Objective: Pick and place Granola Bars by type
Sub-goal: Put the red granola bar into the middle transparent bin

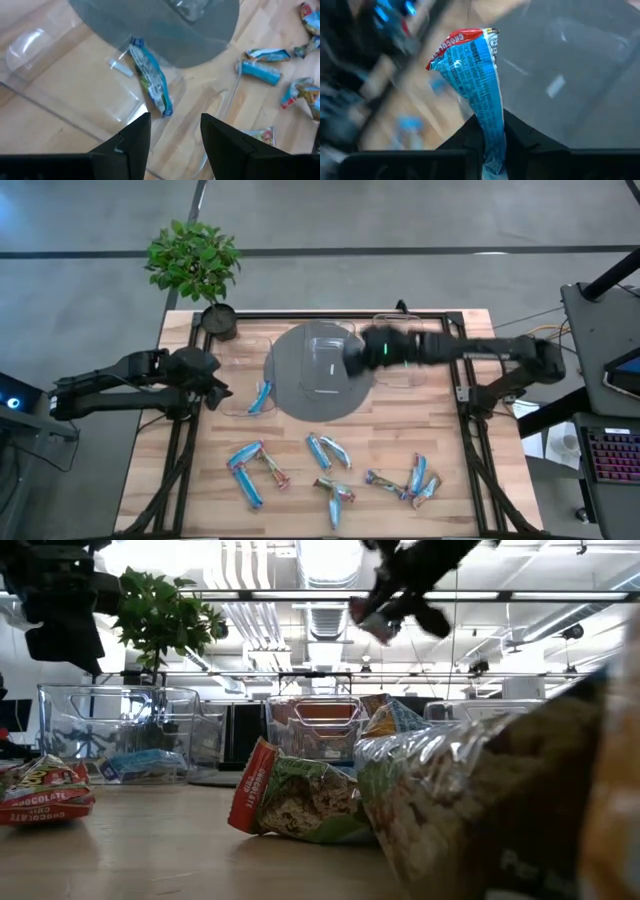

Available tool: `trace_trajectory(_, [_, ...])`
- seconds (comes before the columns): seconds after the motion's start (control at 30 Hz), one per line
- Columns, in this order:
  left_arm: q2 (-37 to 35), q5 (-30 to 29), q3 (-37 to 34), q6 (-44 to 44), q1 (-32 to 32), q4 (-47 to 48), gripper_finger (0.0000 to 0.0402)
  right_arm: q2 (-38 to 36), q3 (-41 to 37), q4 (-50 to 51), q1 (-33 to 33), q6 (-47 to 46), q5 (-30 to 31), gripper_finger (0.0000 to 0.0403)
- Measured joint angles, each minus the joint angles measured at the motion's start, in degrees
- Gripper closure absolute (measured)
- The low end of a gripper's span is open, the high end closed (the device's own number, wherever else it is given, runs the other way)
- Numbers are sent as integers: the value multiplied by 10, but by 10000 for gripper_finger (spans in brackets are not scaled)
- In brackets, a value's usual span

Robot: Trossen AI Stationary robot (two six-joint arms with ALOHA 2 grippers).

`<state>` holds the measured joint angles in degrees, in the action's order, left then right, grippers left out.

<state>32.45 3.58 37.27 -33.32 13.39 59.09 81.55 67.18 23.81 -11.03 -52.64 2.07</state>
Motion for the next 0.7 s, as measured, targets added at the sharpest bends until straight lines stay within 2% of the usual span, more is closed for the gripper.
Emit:
trace_trajectory(0.07, [0, -7, 0, 0, 0, -15, 245, 21, -1, -34, -57, -1, -80, 323])
trace_trajectory(0.13, [0, -7, 0, -2, 0, -29, 245, 52, 0, -31, -88, -1, -129, 287])
trace_trajectory(0.23, [0, -7, 0, -24, 0, -36, 245, 98, 1, -3, -106, -6, -173, 229])
trace_trajectory(0.33, [-1, 8, 0, -43, -1, -31, 245, 108, 11, -32, -97, 17, -188, 179])
trace_trajectory(0.4, [-5, 32, 0, -44, -8, -23, 245, 94, 28, -52, -82, 42, -167, 153])
trace_trajectory(0.47, [-9, 50, 0, -31, -22, -25, 245, 76, 49, -27, -65, 94, -129, 136])
trace_trajectory(0.63, [-2, 44, 10, 37, -85, -27, 246, 52, 103, 141, -6, 257, 29, 123])
trace_trajectory(0.7, [10, 42, 11, 66, -113, -31, 246, 49, 118, 205, 9, 271, 43, 122])
